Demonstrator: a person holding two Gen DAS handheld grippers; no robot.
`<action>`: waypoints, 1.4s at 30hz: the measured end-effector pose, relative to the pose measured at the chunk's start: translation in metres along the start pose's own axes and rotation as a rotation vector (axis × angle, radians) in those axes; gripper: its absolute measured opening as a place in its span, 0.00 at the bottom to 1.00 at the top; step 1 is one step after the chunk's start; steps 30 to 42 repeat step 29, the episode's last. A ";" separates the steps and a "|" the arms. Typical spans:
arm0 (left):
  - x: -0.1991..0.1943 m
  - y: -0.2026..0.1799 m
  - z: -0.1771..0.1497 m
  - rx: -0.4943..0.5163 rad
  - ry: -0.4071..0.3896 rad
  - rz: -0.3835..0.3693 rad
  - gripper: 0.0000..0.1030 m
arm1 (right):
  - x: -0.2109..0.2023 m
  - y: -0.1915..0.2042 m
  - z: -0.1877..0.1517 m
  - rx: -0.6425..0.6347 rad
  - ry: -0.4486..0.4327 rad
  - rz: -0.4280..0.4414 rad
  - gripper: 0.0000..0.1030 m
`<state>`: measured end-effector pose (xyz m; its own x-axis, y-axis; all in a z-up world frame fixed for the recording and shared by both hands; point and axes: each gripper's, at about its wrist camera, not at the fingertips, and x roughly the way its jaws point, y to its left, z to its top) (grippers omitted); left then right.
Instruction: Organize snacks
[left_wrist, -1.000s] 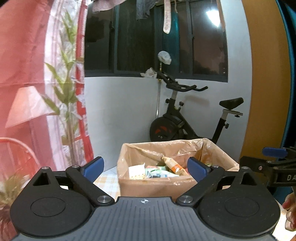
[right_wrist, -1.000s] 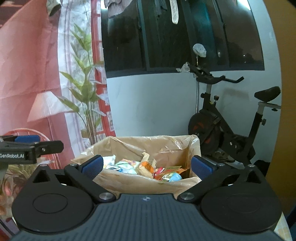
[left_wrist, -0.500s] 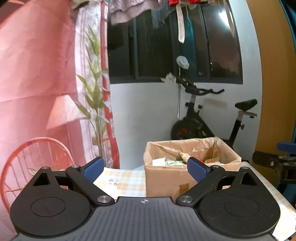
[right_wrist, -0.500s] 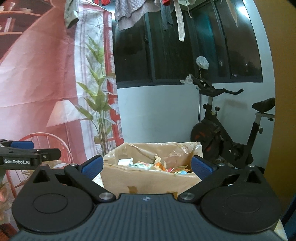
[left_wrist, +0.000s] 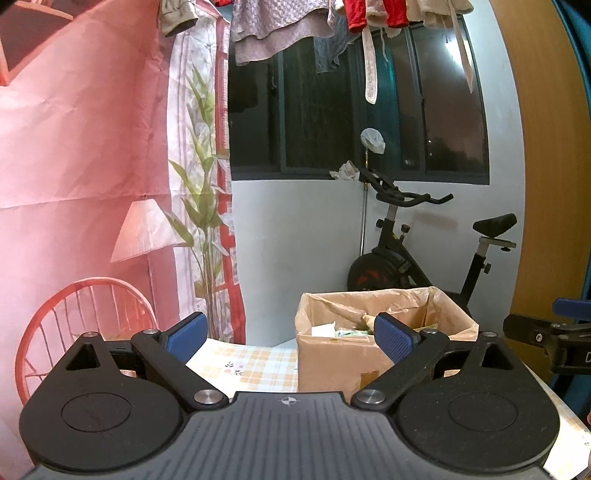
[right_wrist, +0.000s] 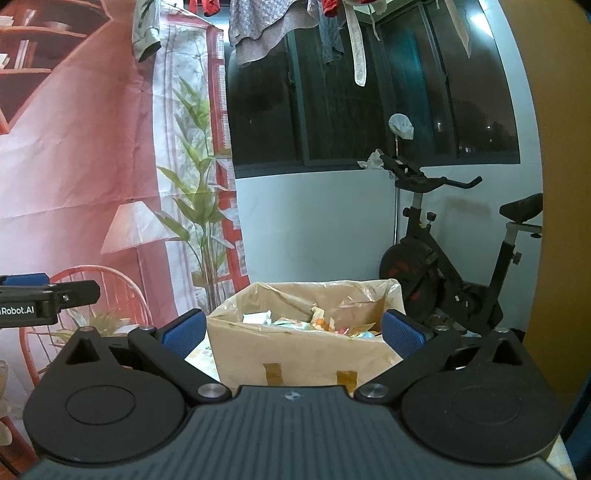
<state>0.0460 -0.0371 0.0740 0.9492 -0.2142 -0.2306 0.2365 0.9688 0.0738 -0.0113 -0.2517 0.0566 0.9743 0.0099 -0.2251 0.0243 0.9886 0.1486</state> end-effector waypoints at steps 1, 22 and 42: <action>-0.001 0.000 0.000 0.000 0.000 0.001 0.95 | -0.001 0.000 0.000 -0.003 -0.002 -0.001 1.00; -0.004 0.001 -0.002 -0.008 -0.004 -0.004 0.95 | -0.007 0.003 0.000 -0.018 -0.014 -0.004 1.00; -0.004 0.003 -0.003 -0.010 -0.001 -0.009 0.95 | -0.008 0.003 -0.001 -0.018 -0.013 -0.007 1.00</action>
